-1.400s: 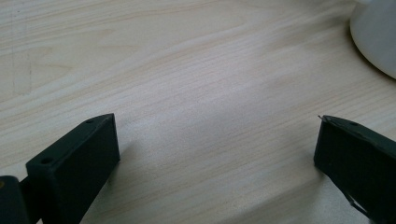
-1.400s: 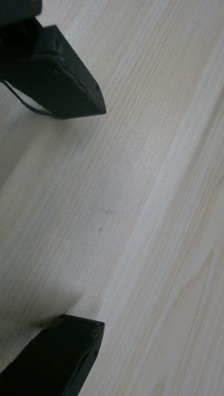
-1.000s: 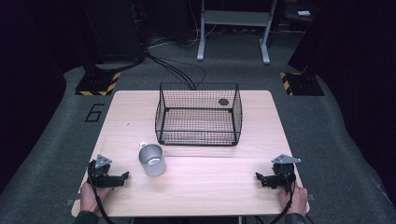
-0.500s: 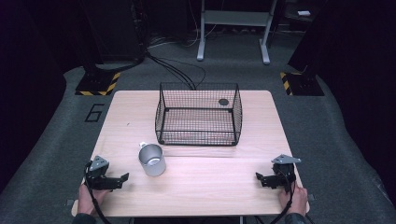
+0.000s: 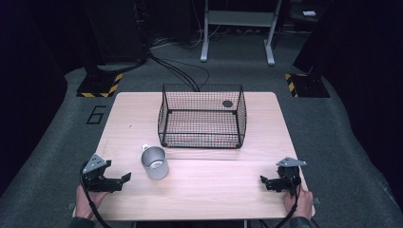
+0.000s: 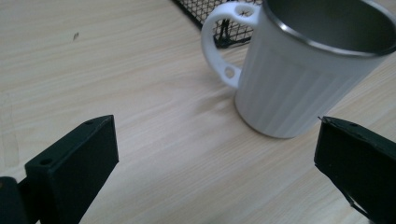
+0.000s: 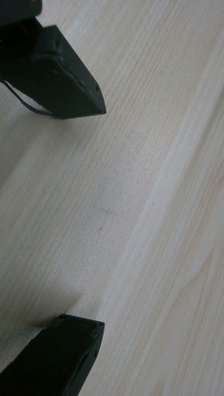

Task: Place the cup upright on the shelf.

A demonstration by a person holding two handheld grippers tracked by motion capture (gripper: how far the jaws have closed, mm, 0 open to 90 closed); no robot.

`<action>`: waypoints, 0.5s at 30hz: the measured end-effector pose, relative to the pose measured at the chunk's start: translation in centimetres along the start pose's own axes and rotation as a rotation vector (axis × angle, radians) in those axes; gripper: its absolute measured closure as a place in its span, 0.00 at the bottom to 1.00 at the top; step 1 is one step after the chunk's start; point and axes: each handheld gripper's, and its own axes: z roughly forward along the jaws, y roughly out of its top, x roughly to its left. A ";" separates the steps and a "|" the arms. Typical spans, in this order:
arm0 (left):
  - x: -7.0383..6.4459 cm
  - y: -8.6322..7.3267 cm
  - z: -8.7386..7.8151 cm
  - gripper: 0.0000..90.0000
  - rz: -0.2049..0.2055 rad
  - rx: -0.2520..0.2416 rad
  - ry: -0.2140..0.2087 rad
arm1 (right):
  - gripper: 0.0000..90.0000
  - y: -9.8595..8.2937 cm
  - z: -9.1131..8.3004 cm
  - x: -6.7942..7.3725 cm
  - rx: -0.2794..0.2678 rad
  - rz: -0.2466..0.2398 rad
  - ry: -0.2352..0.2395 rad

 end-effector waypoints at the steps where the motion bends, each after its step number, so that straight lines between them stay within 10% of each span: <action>1: -0.2 0.3 -0.1 0.00 0.007 -0.013 0.000 | 0.00 0.0 0.0 0.0 0.000 0.000 0.000; 15: -2.2 3.5 0.0 0.00 0.107 -0.060 -0.076 | 0.00 0.0 0.0 0.0 0.000 0.000 0.000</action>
